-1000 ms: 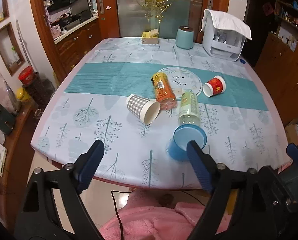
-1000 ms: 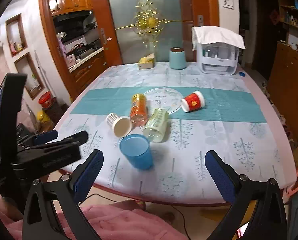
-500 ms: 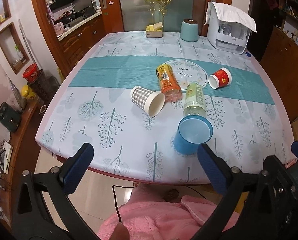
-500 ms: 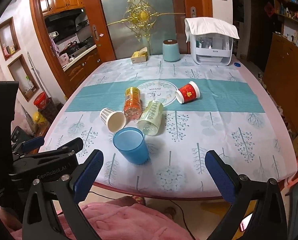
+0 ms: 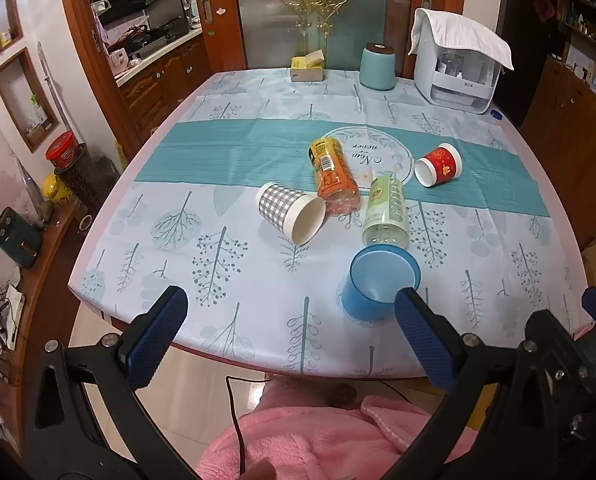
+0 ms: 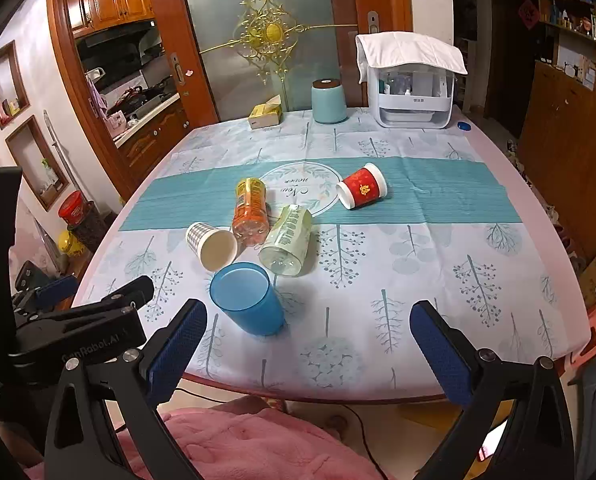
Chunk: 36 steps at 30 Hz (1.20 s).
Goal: Flip cup upright
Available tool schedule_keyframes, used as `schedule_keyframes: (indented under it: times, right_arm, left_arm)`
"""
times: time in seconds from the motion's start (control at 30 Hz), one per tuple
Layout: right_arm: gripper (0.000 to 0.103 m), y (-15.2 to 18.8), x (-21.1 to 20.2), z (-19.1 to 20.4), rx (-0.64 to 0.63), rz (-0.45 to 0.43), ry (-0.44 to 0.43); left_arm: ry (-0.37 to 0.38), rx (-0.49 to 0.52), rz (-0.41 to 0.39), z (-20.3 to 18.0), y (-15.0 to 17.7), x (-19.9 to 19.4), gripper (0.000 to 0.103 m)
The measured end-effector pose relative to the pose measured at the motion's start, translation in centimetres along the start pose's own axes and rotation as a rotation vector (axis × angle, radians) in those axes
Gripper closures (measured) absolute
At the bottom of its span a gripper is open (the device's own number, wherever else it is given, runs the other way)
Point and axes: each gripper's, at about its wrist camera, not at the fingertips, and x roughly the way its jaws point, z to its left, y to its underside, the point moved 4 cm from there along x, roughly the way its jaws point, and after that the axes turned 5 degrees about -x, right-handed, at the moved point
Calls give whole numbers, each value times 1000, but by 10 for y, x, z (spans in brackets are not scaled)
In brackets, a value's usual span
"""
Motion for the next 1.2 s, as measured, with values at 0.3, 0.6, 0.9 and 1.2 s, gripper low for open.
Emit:
schedule_keyframes:
  times: [0.3, 0.6, 0.9, 1.2]
  right_arm:
    - [0, -4, 9, -6, 0, 21, 5]
    - [0, -4, 11, -6, 3, 29, 1]
    - [0, -1, 19, -4, -1, 41, -3]
    - [0, 2, 20, -3, 1, 48, -3]
  left_arm:
    - [2, 10, 13, -5, -4, 6, 0]
    - [0, 12, 13, -6, -4, 7, 0]
    - [0, 12, 13, -6, -5, 8, 0]
    - [-1, 15, 11, -6, -5, 8, 0]
